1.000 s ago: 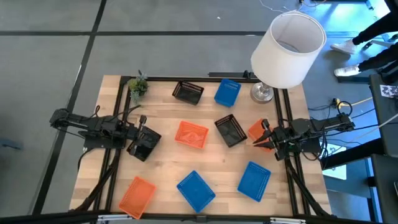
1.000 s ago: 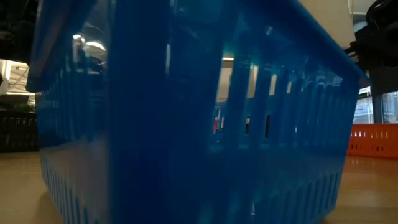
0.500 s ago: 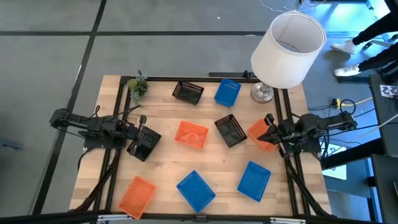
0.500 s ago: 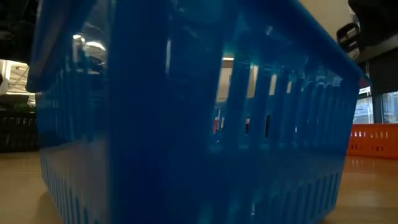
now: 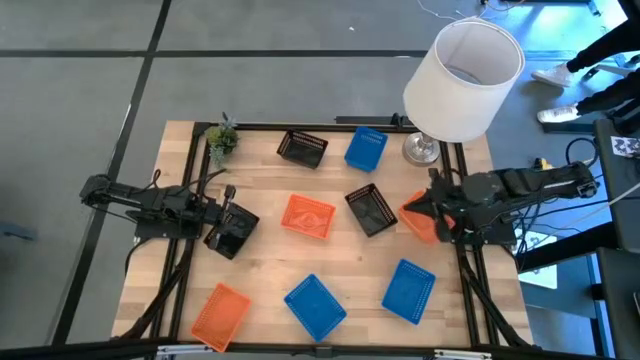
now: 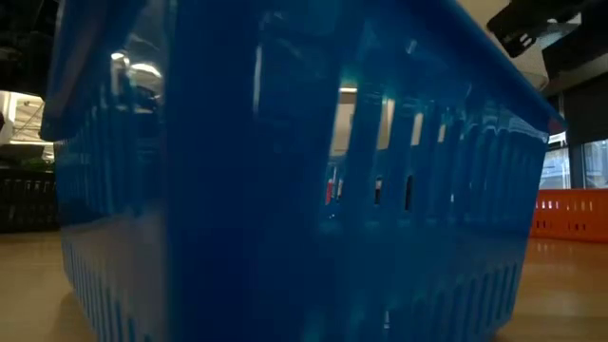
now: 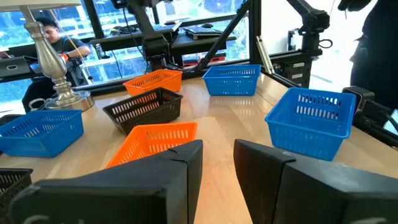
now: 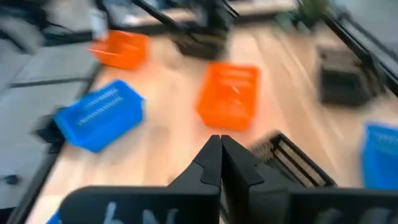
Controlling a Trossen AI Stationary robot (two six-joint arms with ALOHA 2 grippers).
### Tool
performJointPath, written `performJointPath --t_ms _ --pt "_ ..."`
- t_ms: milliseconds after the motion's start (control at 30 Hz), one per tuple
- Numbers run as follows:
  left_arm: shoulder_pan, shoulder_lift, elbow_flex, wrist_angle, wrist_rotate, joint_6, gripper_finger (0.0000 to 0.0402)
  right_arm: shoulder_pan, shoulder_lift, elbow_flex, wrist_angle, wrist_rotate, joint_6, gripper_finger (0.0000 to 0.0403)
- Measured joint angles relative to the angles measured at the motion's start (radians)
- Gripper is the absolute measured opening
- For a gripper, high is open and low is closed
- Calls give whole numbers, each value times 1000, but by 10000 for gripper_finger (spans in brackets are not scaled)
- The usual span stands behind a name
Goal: Stack baskets by color
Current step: Stack the bottom right black bin on the top black bin
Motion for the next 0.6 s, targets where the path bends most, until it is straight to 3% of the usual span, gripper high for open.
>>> performJointPath --t_ms 133,433,600 --pt "0 0 0 0 0 0 85 -46 131 127 -93 0 113 6" --pt "0 0 0 0 0 0 85 -151 383 331 -234 -183 358 28" --pt "0 0 0 0 0 0 85 -199 514 397 -373 -215 421 56"
